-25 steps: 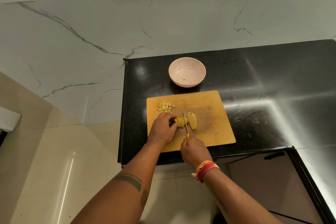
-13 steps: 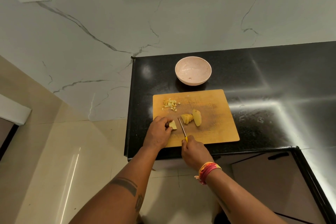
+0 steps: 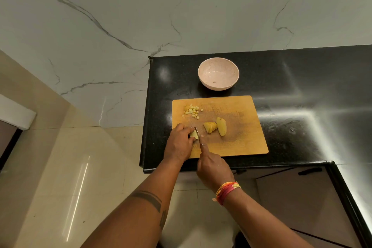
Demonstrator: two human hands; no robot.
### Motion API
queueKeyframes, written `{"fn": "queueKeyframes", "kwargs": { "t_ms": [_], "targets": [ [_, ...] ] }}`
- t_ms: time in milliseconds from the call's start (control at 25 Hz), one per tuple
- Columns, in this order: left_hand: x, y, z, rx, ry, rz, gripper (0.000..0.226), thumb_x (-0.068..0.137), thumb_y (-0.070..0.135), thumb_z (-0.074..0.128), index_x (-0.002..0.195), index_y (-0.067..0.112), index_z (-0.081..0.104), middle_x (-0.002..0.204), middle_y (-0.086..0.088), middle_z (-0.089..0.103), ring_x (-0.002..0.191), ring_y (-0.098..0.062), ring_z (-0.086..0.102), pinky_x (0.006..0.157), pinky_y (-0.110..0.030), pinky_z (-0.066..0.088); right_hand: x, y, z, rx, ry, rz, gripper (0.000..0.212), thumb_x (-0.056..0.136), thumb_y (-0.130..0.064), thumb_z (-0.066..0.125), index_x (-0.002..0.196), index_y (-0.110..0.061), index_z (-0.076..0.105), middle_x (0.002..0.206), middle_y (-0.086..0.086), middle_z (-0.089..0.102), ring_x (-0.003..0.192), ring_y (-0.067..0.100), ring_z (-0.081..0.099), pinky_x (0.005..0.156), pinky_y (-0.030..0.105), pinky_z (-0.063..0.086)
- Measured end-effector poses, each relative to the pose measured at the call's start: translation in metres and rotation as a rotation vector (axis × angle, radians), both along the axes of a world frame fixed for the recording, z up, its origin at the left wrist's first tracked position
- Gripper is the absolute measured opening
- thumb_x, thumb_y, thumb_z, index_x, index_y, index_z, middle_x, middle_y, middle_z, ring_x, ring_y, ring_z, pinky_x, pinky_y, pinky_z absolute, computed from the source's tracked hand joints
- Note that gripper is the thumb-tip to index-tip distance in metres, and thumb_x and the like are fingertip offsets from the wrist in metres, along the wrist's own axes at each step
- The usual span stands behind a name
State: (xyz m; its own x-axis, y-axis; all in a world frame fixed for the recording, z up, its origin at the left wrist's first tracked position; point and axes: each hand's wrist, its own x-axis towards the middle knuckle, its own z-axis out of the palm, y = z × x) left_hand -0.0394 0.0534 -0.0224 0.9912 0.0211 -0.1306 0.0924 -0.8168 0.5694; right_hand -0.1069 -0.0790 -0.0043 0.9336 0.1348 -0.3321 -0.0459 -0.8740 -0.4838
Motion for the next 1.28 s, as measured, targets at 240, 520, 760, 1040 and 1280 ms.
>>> {"fn": "queueKeyframes", "kwargs": {
  "t_ms": [240, 520, 760, 1040, 1280],
  "targets": [
    [-0.002, -0.001, 0.001, 0.001, -0.014, 0.013, 0.037, 0.098, 0.023, 0.066, 0.135, 0.018, 0.065, 0.128, 0.004, 0.055, 0.117, -0.014, 0.051, 0.100, -0.027, 0.045, 0.001, 0.004, 0.000, -0.046, 0.002, 0.010, 0.073, 0.103, -0.019, 0.035, 0.162, -0.028, -0.007, 0.076, 0.002, 0.057, 0.062, 0.016, 0.055, 0.054, 0.034, 0.049],
    [-0.002, -0.001, 0.003, 0.000, -0.011, 0.015, 0.034, 0.101, 0.024, 0.061, 0.134, 0.018, 0.066, 0.124, 0.002, 0.055, 0.113, -0.014, 0.051, 0.094, -0.025, 0.046, 0.006, 0.010, 0.002, -0.088, 0.006, 0.046, 0.075, 0.102, -0.015, 0.035, 0.163, -0.029, -0.007, 0.079, 0.005, 0.056, 0.059, 0.016, 0.049, 0.052, 0.033, 0.040],
    [-0.002, -0.003, 0.002, 0.019, 0.002, 0.014, 0.035, 0.100, 0.023, 0.061, 0.135, 0.016, 0.065, 0.126, 0.003, 0.054, 0.117, -0.016, 0.051, 0.101, -0.030, 0.048, -0.008, 0.003, -0.001, -0.179, -0.020, 0.116, 0.079, 0.102, -0.013, 0.037, 0.162, -0.025, -0.013, 0.081, 0.005, 0.053, 0.059, 0.017, 0.051, 0.052, 0.032, 0.040],
    [-0.003, -0.005, 0.002, 0.018, -0.011, 0.044, 0.036, 0.100, 0.022, 0.064, 0.135, 0.016, 0.065, 0.128, 0.005, 0.054, 0.120, -0.014, 0.051, 0.098, -0.021, 0.040, -0.036, -0.005, -0.004, -0.184, 0.016, 0.119, 0.081, 0.101, -0.012, 0.034, 0.158, -0.024, -0.022, 0.082, 0.005, 0.056, 0.059, 0.017, 0.052, 0.054, 0.034, 0.048],
    [-0.005, -0.006, 0.002, 0.016, -0.009, 0.071, 0.036, 0.100, 0.023, 0.064, 0.135, 0.016, 0.065, 0.133, 0.002, 0.055, 0.122, -0.014, 0.052, 0.094, -0.018, 0.035, -0.040, -0.010, 0.001, -0.082, 0.017, 0.048, 0.079, 0.102, -0.018, 0.032, 0.159, -0.031, -0.022, 0.075, -0.001, 0.054, 0.057, 0.015, 0.052, 0.051, 0.032, 0.046]
  ]
}}
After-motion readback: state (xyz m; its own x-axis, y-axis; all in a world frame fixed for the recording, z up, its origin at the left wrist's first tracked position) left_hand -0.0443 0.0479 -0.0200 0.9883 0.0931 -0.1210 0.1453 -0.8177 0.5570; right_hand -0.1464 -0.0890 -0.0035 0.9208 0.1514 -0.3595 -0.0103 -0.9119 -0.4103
